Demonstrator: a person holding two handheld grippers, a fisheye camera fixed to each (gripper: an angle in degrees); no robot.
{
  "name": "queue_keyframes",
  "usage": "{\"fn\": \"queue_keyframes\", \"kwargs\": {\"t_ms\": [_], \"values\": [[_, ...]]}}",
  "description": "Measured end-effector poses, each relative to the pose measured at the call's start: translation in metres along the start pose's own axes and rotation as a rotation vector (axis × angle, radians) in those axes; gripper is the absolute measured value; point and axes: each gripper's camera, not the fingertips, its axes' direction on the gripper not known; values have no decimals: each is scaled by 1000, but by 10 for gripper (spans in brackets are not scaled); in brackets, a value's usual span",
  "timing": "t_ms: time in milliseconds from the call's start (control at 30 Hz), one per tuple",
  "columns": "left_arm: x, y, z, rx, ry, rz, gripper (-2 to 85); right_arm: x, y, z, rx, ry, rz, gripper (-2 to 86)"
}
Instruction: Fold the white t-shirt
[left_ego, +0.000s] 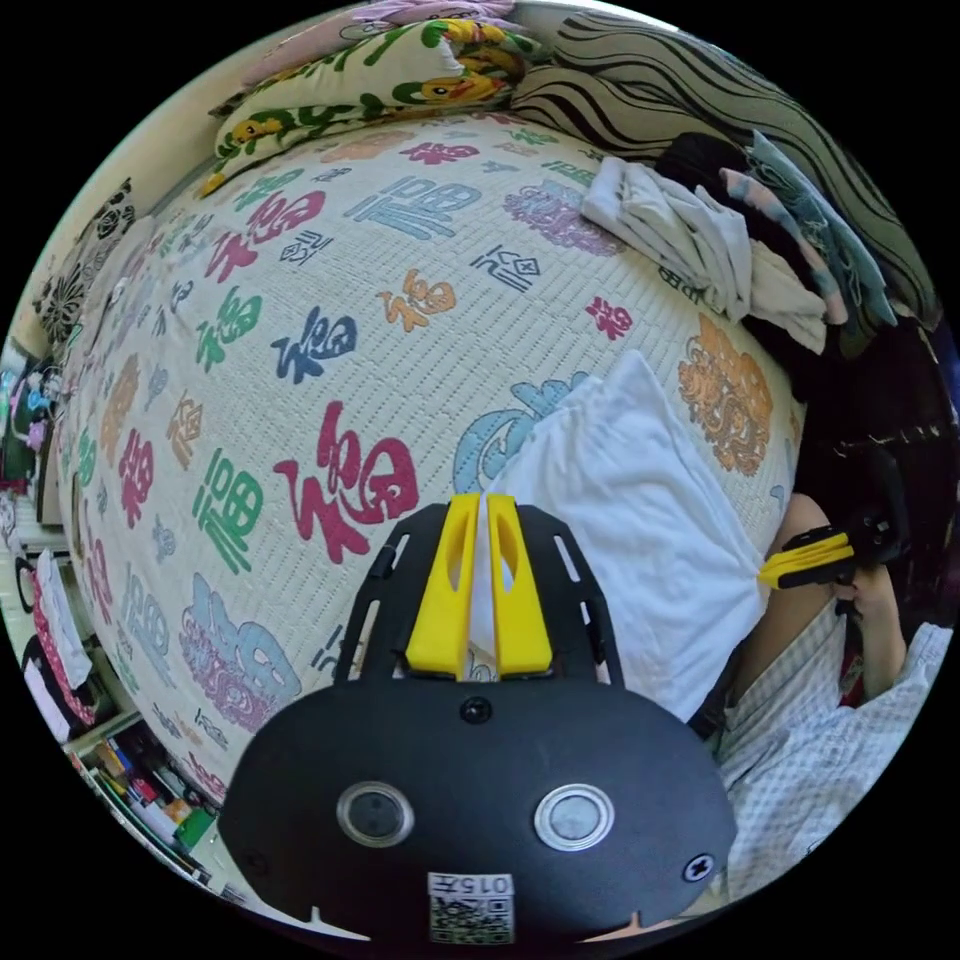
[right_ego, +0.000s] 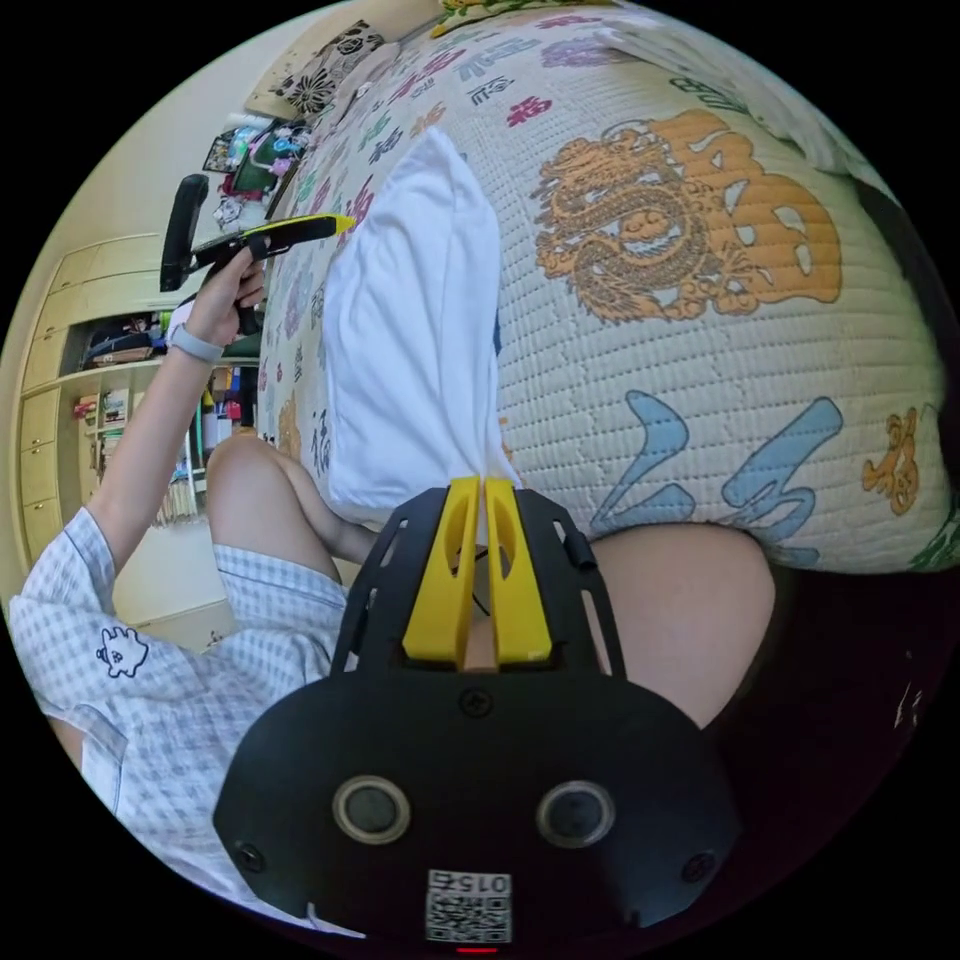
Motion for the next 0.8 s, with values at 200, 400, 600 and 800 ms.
{"fn": "queue_keyframes", "kwargs": {"t_ms": [200,400,600,800], "values": [[-14,9,10,-90,-86,77,69,-44,31,-13,160,-62,-93,73],[-58,24,-3,-6,110,-38,56,-130,13,61,-26,-31,-337,112],[-81,36,-5,-40,80,-2,6,-179,7,119,-57,270,-436,46],[-107,54,-31,62,55,-19,-6,-197,14,113,-25,216,-471,6]]}}
